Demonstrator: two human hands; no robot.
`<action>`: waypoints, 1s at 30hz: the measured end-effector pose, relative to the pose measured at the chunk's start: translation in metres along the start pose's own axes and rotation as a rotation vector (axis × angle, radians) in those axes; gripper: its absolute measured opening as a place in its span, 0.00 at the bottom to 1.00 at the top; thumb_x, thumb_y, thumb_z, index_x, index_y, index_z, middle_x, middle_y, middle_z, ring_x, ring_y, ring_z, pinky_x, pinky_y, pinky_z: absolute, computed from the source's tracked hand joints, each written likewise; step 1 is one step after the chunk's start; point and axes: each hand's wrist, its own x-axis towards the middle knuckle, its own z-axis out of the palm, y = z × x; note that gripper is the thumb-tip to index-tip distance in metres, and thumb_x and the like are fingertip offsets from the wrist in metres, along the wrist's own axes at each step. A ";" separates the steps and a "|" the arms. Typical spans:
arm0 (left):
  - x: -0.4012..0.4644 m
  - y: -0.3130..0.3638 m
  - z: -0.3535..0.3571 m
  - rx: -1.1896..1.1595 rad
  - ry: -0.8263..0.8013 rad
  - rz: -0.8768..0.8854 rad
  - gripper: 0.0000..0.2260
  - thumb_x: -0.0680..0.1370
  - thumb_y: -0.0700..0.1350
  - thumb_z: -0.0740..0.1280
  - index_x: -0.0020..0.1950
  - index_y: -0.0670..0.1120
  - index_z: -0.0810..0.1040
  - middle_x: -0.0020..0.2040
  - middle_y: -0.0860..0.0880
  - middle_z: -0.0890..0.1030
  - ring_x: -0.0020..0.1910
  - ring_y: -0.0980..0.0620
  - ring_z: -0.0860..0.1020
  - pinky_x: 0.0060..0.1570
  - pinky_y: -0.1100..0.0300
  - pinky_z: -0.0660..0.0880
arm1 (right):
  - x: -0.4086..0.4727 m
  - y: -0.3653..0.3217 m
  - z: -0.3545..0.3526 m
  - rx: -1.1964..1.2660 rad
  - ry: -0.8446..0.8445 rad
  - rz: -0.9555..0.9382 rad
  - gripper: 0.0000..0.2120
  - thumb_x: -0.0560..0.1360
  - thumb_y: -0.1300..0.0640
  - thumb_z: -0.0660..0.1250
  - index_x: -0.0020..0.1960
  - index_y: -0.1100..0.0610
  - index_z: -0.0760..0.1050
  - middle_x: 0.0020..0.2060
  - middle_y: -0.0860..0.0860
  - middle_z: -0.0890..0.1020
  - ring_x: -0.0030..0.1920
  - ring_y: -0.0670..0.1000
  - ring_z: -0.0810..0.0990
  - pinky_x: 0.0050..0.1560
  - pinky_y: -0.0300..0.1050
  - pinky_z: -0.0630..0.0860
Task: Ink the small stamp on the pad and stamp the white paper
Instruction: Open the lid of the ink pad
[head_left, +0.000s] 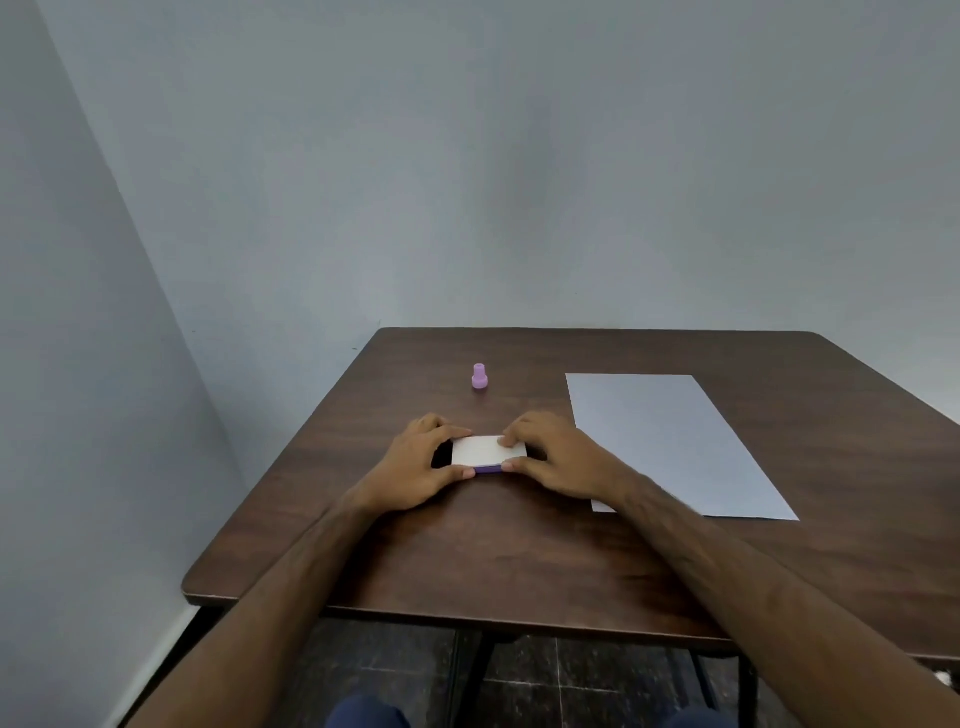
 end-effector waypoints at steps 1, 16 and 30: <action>0.000 -0.001 0.000 -0.005 0.002 -0.003 0.24 0.76 0.54 0.73 0.71 0.50 0.76 0.60 0.49 0.75 0.63 0.50 0.72 0.67 0.52 0.69 | 0.002 0.000 -0.002 0.001 -0.006 -0.001 0.13 0.78 0.50 0.69 0.59 0.55 0.80 0.56 0.50 0.82 0.56 0.48 0.77 0.59 0.43 0.73; 0.002 -0.003 -0.001 -0.209 0.008 -0.122 0.51 0.70 0.55 0.79 0.82 0.53 0.48 0.61 0.51 0.78 0.62 0.52 0.76 0.67 0.56 0.71 | 0.047 0.017 -0.011 0.319 0.069 0.401 0.15 0.83 0.50 0.59 0.54 0.59 0.80 0.49 0.54 0.84 0.46 0.51 0.83 0.49 0.48 0.80; 0.003 -0.005 -0.001 -0.231 -0.019 -0.117 0.51 0.69 0.58 0.79 0.82 0.54 0.51 0.60 0.55 0.80 0.59 0.58 0.77 0.56 0.74 0.67 | 0.064 0.032 -0.008 0.353 0.110 0.555 0.12 0.82 0.62 0.61 0.57 0.62 0.82 0.55 0.56 0.85 0.49 0.47 0.80 0.40 0.35 0.75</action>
